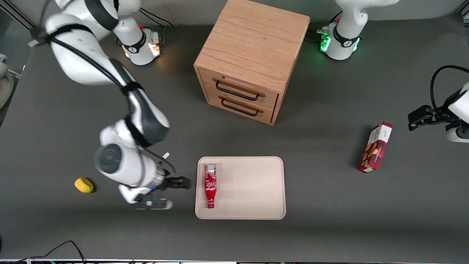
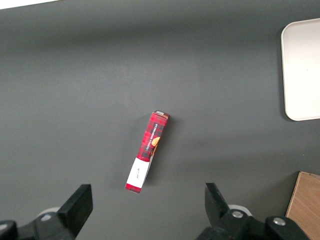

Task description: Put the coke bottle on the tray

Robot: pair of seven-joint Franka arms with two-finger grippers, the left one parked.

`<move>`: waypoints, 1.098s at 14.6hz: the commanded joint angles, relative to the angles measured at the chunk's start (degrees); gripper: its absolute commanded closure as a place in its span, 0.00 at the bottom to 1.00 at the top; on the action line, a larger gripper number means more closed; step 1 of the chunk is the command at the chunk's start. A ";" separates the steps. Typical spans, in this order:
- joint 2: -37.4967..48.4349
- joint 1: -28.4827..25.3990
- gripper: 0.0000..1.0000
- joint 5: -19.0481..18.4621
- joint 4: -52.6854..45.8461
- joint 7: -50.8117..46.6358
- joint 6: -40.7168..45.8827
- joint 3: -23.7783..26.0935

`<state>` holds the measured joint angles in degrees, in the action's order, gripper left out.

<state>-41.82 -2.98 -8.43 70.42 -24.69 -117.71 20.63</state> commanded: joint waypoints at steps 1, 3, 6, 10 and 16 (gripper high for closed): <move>15.76 6.04 0.00 1.75 18.66 3.58 -0.33 -0.33; 24.46 10.08 0.00 5.33 26.84 8.41 -0.24 -0.33; 35.37 15.45 0.00 9.14 32.24 15.27 6.58 -0.42; 43.73 16.43 0.00 9.14 31.27 16.69 17.50 -1.99; 47.27 18.45 0.00 9.14 29.96 16.87 24.62 -2.26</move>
<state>4.50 14.27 -0.78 99.77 -9.64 -94.54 18.47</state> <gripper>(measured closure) 0.000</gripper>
